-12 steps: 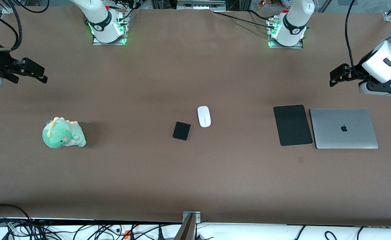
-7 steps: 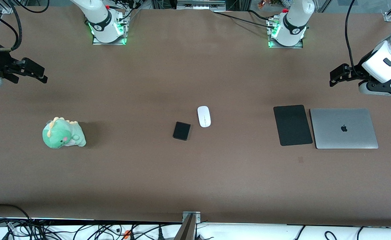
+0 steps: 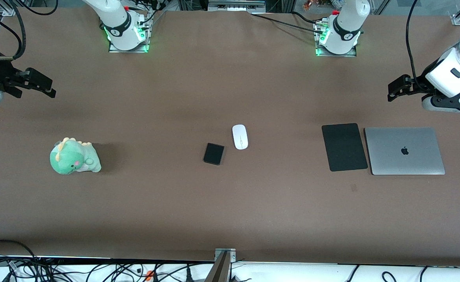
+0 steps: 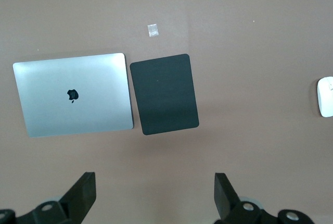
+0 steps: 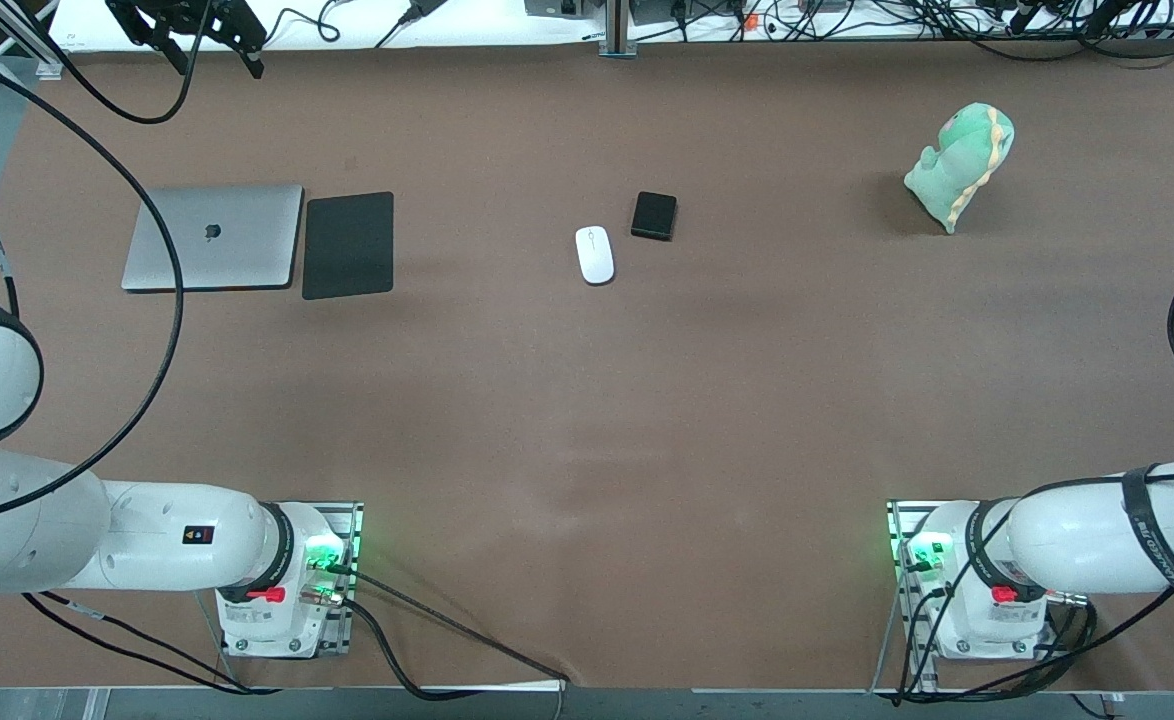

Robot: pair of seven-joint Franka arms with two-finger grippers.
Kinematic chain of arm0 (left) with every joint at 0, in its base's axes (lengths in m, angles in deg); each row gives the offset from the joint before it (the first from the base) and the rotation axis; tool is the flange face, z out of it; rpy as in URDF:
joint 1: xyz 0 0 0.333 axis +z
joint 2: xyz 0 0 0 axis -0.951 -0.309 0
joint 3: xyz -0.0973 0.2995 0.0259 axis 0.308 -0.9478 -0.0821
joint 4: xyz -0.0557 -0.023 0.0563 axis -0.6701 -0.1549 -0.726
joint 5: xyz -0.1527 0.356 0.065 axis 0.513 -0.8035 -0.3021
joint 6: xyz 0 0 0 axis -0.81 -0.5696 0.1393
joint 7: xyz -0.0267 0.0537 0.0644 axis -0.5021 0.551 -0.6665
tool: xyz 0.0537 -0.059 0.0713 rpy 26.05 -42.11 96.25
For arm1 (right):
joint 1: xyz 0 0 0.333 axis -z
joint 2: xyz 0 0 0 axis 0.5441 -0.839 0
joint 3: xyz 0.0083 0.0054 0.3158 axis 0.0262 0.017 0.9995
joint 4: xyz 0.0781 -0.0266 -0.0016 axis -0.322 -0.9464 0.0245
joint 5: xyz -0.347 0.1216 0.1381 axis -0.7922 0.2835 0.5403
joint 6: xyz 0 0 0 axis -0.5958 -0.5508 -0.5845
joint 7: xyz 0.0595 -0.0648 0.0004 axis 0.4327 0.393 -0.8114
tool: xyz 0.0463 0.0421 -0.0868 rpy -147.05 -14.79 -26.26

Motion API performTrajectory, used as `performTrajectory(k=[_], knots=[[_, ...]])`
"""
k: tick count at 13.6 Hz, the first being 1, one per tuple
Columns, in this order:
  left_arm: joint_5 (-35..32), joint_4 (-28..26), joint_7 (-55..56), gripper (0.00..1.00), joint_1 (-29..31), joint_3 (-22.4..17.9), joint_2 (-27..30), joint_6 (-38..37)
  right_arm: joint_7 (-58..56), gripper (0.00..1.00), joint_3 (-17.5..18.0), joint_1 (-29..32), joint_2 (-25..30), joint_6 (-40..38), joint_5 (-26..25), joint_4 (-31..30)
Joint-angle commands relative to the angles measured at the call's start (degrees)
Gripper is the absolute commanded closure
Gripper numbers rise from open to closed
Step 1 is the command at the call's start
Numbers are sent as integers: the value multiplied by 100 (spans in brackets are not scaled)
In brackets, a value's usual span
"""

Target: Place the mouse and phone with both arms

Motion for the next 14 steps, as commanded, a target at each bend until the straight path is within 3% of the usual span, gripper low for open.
performTrajectory(k=[1, 5, 10, 14], knots=[[10, 157, -64, 0, -37, -1, -72, -170, -61, 0, 34, 54, -32, -32, -27, 106], [10, 149, -72, 0, -55, 7, -151, -171, -61, 0, 42, 54, -32, -32, -27, 106], [485, 157, 399, 0, -370, 156, -809, 118, -61, 0, 34, 54, -32, -32, -27, 106], [406, 157, 1955, 0, -1379, 341, -1529, 891, -61, 0, 34, 54, -32, -32, -27, 106]])
